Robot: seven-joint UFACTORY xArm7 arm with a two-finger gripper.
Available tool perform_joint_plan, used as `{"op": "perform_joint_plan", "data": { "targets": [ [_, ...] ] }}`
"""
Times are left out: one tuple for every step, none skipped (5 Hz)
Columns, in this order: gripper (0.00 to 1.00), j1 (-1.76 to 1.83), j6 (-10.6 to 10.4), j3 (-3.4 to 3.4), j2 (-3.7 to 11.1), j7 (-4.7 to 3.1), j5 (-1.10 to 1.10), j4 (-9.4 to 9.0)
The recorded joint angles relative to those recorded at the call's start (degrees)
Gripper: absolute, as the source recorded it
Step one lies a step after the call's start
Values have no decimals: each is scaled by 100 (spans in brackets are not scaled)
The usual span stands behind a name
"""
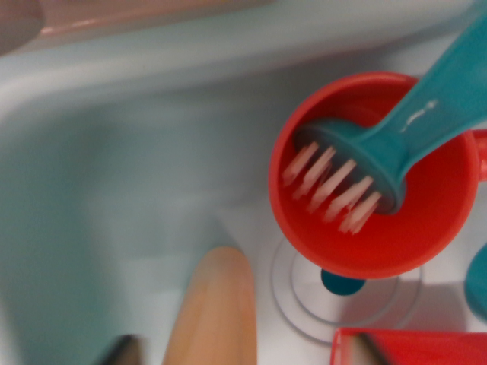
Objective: Pick detergent from the sink
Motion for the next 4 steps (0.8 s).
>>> {"op": "perform_joint_plan", "data": {
  "targets": [
    [100,0,11,0,-2,0,0,8],
    [100,0,11,0,-2,0,0,8],
    [100,0,63,0,-14,1,-1,49],
    [100,0,63,0,-14,1,-1,49]
  ]
}}
